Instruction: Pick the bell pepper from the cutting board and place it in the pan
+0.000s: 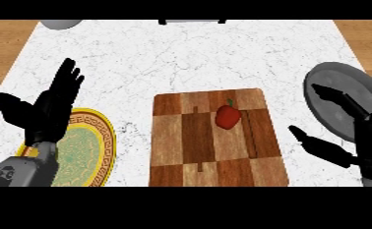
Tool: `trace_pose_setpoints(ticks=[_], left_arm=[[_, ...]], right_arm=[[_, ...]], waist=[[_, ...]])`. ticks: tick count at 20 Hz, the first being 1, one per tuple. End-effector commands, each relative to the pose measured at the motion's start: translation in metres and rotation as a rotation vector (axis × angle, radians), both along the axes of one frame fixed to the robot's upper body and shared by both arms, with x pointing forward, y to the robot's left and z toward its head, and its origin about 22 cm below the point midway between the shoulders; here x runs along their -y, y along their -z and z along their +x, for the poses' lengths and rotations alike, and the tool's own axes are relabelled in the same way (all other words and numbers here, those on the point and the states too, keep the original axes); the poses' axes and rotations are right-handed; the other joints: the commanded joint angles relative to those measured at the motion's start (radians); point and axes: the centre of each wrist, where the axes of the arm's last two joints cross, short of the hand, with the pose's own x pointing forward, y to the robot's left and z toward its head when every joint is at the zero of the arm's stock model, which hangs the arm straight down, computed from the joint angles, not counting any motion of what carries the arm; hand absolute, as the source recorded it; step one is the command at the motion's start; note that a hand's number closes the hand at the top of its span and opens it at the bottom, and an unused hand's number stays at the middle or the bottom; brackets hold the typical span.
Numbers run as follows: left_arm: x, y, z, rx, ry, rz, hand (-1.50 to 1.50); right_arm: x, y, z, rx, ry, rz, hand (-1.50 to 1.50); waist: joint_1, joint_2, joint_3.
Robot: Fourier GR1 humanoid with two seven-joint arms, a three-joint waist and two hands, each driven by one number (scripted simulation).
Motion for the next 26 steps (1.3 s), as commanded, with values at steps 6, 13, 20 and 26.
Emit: trace_pose_setpoints(ticks=[6, 13, 20, 26], left_arm=[[0.001, -0.019, 0.005, 0.010, 0.044, 0.000, 0.00], [0.012, -0.013, 0.016, 0.017, 0.067, 0.000, 0.00], [0.017, -0.018, 0.013, 0.023, 0.076, -0.012, 0.00], [0.007, -0.004, 0.011, 0.012, 0.055, -0.013, 0.00]], right_arm=[[-0.033, -0.062, -0.011, -0.103, -0.002, -0.269, -1.50], [-0.058, -0.095, 0.040, -0.320, -0.019, -0.518, -1.50], [-0.091, -0.090, 0.064, -0.672, -0.144, -0.650, -1.50], [-0.133, -0.065, 0.061, -0.788, -0.220, -0.727, -1.50]], waist=[[0.038, 0.009, 0.001], [0.069, 0.018, 0.000], [0.069, 0.015, 0.000], [0.042, 0.011, 0.002]])
